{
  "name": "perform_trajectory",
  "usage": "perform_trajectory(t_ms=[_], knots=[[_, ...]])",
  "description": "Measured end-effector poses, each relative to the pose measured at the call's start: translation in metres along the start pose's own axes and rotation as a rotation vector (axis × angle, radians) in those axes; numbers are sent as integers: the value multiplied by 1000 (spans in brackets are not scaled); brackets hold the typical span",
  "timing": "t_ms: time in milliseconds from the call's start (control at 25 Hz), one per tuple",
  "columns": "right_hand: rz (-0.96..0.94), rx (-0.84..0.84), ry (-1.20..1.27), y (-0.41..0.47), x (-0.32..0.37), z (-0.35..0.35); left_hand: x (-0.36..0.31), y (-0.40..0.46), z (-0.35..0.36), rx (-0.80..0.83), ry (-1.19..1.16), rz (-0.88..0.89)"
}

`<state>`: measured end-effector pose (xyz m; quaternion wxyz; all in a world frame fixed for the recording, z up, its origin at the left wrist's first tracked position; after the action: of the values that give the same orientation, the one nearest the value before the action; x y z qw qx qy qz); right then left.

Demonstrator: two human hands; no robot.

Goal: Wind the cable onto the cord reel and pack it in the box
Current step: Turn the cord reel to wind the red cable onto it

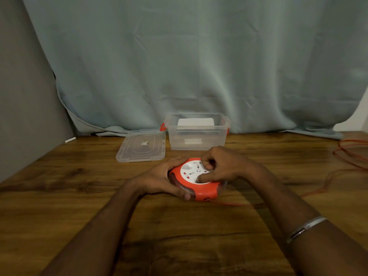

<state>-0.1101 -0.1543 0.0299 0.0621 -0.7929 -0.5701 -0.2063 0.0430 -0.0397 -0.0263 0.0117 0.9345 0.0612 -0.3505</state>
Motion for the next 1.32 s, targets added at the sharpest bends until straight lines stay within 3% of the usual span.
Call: perform_trajectory(t_ms=[200,360,560,800,1040,1320], knots=[[-13,-71,-87,1,13,2,-5,-1,1,11,-5,22],[-57,-78,17,-1,18,-4,-9,-1,2,23,-40,51],[-4,148,172,-8,10,-6,-6,-1,2,25,-49,65],[14,134,287,-5,-7,-6,-3,1,3,39,-42,50],[22,71,215,-5,-5,-7,-6,1,2,25,-10,37],[23,-35,-42,-2,7,0,-6,-1,0,4,-11,54]])
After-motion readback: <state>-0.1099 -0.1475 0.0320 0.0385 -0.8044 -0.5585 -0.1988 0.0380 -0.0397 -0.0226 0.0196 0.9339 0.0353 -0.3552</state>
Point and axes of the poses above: each hand's wrist, its own y-axis towards the middle knuckle, its own z-axis out of the palm, x = y × z, the point moved 6 cm from there along y, towards the middle knuckle, and after that the axes turned 6 degrees about y, right-handed, at the moved point
